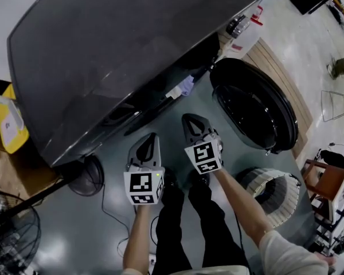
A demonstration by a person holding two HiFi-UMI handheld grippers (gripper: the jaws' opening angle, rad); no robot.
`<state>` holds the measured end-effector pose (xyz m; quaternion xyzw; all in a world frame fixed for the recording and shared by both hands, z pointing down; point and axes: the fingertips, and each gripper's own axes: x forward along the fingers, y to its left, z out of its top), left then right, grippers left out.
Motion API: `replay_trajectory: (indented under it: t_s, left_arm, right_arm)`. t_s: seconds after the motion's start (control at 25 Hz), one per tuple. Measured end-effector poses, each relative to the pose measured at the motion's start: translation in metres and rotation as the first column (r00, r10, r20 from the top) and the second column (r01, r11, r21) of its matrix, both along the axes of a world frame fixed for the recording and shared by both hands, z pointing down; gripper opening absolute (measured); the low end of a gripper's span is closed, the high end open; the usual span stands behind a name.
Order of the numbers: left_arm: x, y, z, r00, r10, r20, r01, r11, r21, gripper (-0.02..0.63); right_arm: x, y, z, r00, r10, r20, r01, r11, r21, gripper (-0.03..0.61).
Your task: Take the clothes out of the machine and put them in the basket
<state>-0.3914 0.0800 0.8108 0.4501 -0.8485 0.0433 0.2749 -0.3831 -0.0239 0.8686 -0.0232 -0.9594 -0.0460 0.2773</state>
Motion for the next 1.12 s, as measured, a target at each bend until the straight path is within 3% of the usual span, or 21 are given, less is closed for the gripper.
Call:
replay_trajectory:
  t_s: [0.32,0.4,0.48,0.76,1.04,1.12]
  left_arm:
    - [0.0,-0.01,0.062,0.999,0.018,0.048,-0.018,1.0,-0.007,0.018]
    - [-0.002,-0.013,0.075,0.999,0.015,0.047,-0.016,1.0,0.003,0.018]
    - [-0.005,-0.016,0.084,0.999,0.017,0.05,-0.017,1.0,0.01,0.017]
    - [-0.02,-0.015,0.109,0.997,0.025,0.074,-0.027,0.999,0.024,0.017]
    - [-0.029,-0.005,0.131,0.998,0.015,0.067,-0.016,1.0,0.023,0.017]
    - [-0.031,-0.003,0.133,0.998,0.01,0.065,-0.011,1.0,0.024,0.018]
  right_arm:
    - [-0.028,-0.029,0.081,0.999,0.042,0.012,-0.042,0.999,-0.016,0.035]
    - [-0.041,-0.034,0.095,0.999,0.028,0.023,-0.028,0.999,-0.019,0.185]
    - [-0.055,-0.04,0.107,0.999,0.018,0.03,-0.017,1.0,-0.014,0.251]
    - [-0.12,-0.068,0.144,0.998,0.054,0.029,-0.054,0.998,-0.011,0.386]
    - [-0.146,-0.08,0.185,0.996,0.087,-0.037,-0.086,0.996,0.033,0.401]
    - [-0.144,-0.084,0.187,0.993,0.105,-0.051,-0.103,0.993,0.05,0.343]
